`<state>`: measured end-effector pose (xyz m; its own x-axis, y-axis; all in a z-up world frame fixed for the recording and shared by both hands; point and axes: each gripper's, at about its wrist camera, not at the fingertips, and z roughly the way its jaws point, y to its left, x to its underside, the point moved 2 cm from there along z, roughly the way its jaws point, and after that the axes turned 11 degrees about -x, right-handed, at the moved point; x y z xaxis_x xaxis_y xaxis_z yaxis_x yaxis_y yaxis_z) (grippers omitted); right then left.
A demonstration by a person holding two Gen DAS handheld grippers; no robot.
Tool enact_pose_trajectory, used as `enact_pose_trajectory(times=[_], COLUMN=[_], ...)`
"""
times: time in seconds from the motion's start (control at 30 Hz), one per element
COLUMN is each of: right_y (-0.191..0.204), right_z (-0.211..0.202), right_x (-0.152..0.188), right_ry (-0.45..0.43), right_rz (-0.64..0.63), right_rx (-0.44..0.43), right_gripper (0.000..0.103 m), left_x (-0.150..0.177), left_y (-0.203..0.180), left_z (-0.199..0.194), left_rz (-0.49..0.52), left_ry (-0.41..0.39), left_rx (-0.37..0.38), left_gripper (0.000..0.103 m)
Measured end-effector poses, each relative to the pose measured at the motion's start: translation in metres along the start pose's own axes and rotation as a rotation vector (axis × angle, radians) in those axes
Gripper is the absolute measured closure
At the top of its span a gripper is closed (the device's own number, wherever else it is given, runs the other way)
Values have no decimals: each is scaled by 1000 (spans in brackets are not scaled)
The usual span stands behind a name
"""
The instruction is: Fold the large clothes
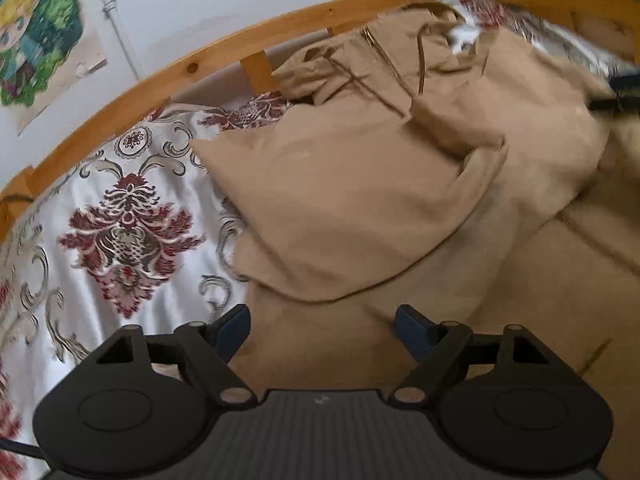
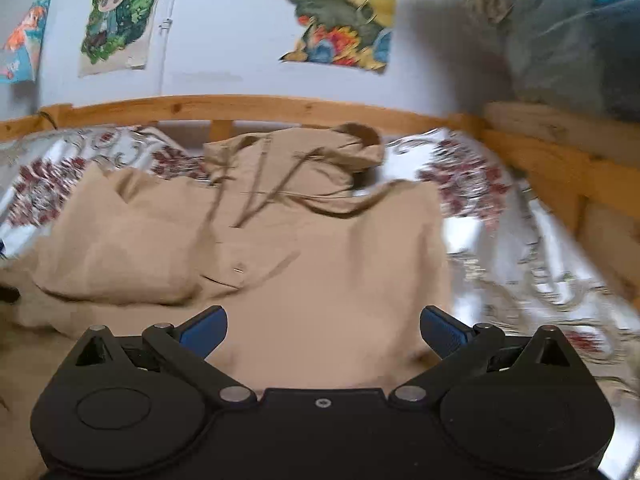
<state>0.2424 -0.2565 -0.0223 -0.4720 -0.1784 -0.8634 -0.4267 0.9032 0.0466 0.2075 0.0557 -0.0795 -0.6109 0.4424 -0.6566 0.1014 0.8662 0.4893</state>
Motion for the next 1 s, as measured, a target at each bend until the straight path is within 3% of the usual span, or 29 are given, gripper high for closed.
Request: enact_pose_trajectory(times=[0.1, 0.17, 0.3, 0.33, 0.37, 0.4, 0.43, 0.5, 0.6, 0.67, 0.8, 0.87, 1.0], right_y=[19, 39, 77, 83, 87, 88, 86, 72, 44, 22, -2, -6, -17], right_z=[35, 69, 131, 143, 152, 156, 153, 130, 68, 26, -21, -29, -30], right_x=[-24, -42, -60, -61, -61, -61, -62, -63, -58, -44, 1, 15, 17], right_ry=[32, 48, 130, 157, 174, 178, 154, 59, -106, -143, -23, 30, 22], right_rz=[54, 76, 80, 67, 58, 50, 47, 86, 139, 201, 312, 349, 391], right_rx=[-114, -182, -204, -181, -151, -118, -92, -77, -1, 52, 126, 125, 122], right_gripper=[1, 7, 22, 36, 65, 79, 90, 97, 100, 100, 97, 78, 60], left_x=[0, -3, -13, -14, -15, -15, -16, -19, -20, -21, -16, -13, -13], left_y=[2, 5, 5, 4, 4, 3, 3, 4, 6, 6, 6, 8, 23], left_z=[20, 28, 47, 52, 58, 59, 61, 63, 61, 59, 50, 45, 33], left_rz=[84, 95, 124, 133, 142, 148, 150, 138, 95, 70, 10, -13, -132], left_ry=[45, 38, 16, 22, 26, 25, 25, 29, 20, 21, 41, 44, 39], left_rx=[-92, -131, -209, -214, -215, -216, -212, -196, -177, -169, -128, -111, -76], left_gripper=[17, 17, 17, 17, 19, 23, 25, 30, 31, 31, 31, 31, 28])
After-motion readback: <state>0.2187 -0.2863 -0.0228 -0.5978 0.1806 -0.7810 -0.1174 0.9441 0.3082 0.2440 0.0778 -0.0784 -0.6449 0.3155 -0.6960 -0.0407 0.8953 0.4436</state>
